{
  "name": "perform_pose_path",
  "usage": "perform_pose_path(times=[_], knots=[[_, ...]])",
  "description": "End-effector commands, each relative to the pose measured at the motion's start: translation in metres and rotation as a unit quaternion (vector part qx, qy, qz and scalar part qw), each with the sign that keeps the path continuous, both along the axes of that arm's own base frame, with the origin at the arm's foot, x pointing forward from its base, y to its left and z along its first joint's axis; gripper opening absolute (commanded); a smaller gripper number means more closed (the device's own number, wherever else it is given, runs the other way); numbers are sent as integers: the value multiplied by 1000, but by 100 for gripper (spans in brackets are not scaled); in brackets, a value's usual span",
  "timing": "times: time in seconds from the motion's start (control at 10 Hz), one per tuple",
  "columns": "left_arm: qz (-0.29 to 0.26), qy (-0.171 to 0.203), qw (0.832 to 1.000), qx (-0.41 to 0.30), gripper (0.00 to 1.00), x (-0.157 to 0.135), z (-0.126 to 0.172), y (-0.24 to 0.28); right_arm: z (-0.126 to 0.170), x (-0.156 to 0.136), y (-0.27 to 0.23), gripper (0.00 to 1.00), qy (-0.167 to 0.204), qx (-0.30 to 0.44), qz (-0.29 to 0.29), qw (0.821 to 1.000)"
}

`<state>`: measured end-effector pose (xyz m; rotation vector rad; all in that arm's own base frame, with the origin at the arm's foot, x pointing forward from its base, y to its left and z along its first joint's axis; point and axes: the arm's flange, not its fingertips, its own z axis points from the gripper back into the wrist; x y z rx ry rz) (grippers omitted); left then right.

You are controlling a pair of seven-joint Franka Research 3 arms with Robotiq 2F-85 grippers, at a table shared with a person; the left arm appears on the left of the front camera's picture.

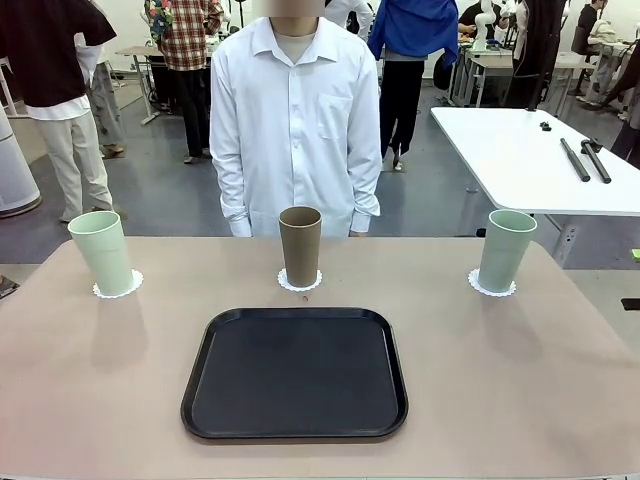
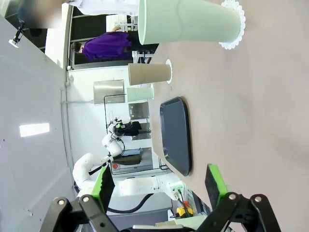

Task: Place coasters on the table and set cups on them.
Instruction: Take one Reusable plastic cup from the Flat Tray and place it on a coaster set by the human.

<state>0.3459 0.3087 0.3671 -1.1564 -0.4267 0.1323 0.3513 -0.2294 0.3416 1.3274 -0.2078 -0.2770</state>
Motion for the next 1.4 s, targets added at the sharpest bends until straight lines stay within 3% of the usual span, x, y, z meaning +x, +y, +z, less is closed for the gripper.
perform_pose_path(times=[0.0, 1.3], knots=[[1, -2, 1000, 1, 100, -2, 2, 0, 0, 0, 0, 100, 5, -2, -4, 1000], [1, -2, 1000, 1, 100, -2, 2, 0, 0, 0, 0, 100, 5, -2, -4, 1000]])
